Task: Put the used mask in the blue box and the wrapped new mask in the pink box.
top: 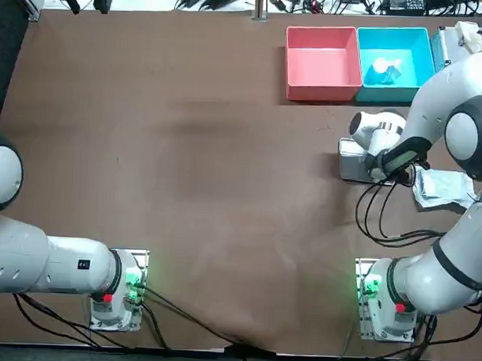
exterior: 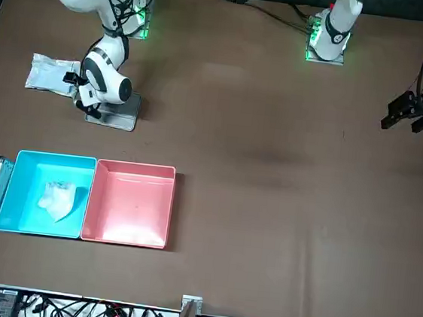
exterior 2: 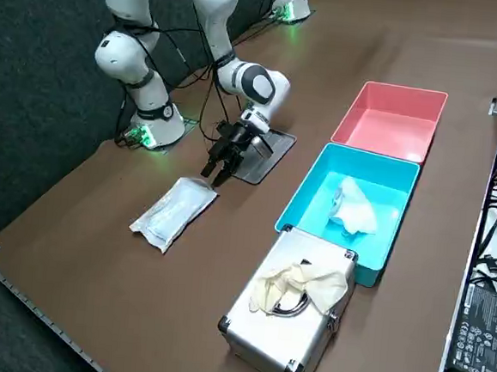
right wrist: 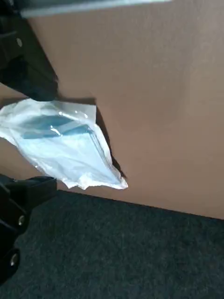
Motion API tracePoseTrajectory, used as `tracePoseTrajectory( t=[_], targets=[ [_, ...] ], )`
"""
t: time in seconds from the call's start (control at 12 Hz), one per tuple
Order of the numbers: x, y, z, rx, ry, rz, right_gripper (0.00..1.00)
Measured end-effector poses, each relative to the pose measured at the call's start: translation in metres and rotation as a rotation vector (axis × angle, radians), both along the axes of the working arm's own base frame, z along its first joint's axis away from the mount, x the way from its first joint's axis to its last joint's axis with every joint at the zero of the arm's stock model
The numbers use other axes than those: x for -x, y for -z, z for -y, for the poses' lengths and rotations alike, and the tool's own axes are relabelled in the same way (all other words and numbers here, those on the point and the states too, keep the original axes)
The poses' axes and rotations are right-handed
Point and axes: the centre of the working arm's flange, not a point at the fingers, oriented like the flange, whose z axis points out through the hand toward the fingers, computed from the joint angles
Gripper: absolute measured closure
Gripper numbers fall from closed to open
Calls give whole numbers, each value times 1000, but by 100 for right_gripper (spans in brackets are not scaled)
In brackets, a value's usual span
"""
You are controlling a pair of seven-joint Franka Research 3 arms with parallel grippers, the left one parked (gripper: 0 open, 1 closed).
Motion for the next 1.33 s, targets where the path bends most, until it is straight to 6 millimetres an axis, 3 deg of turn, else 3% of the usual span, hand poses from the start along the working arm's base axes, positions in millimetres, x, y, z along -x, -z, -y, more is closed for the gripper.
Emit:
tracePoseTrajectory(
  t=[1.0, 1.08, 1.25, 1.33],
  targets=[
    [0, -4, 14, 73, -14, -5, 16],
    [1, -3, 14, 74, -14, -9, 23],
    [3, 2, 15, 78, -16, -20, 50],
    [5, 10, 16, 84, -20, -38, 74]
  ],
)
